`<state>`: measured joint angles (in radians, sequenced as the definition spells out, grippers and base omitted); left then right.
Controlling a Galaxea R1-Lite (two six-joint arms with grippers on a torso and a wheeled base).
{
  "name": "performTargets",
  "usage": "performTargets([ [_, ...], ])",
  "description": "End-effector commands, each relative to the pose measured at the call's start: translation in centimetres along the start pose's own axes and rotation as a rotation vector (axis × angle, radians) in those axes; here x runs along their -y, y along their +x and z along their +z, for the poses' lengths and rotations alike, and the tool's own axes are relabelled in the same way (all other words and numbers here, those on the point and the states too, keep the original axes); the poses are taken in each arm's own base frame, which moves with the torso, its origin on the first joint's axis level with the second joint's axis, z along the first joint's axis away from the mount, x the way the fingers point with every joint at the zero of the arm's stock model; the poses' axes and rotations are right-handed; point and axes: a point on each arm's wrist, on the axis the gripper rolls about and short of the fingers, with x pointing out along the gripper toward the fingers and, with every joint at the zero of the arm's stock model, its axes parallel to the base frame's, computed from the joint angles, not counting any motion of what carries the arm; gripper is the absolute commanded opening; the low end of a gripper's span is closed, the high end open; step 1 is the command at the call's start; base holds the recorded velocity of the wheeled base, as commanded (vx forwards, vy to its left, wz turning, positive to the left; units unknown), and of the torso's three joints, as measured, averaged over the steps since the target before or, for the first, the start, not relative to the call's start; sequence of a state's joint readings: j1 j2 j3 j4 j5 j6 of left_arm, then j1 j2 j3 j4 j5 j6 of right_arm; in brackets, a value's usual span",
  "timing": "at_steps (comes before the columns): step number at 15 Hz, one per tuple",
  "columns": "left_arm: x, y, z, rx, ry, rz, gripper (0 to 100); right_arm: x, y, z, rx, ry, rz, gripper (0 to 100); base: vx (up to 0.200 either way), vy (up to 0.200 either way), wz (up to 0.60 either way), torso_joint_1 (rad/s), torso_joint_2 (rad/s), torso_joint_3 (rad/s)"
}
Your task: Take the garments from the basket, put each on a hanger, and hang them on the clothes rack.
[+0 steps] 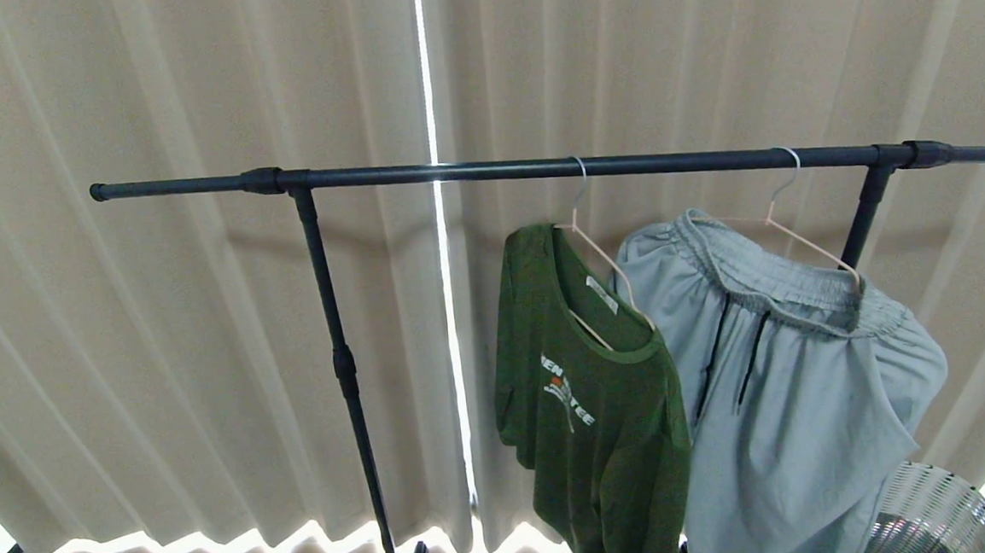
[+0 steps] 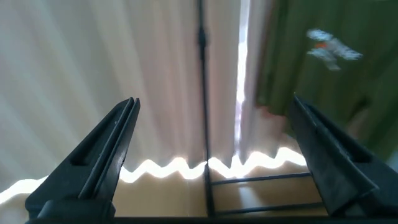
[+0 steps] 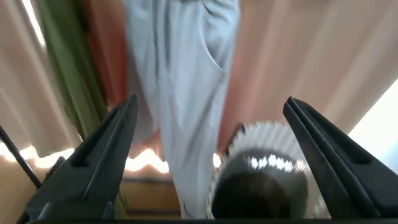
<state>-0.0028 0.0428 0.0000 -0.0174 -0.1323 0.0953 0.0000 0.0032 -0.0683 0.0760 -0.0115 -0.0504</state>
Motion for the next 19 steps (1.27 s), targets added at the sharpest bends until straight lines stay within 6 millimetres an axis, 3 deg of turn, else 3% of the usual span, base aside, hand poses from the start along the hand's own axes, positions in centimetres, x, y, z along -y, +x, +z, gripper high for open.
performTargets([
  [1, 0.05, -0.27, -0.07, 0.035, 0.003, 0.007, 100, -0.11, 0.35, -1.05, -0.031, -0.008, 0.025, 100, 0.000, 0.000, 0.00, 0.000, 0.00, 0.000],
  [19, 0.04, -0.29, -0.06, 0.039, -0.015, 0.017, 100, -0.20, 0.34, -0.97, -0.025, 0.039, 0.068, 100, 0.000, 0.000, 0.00, 0.000, 0.00, 0.000],
])
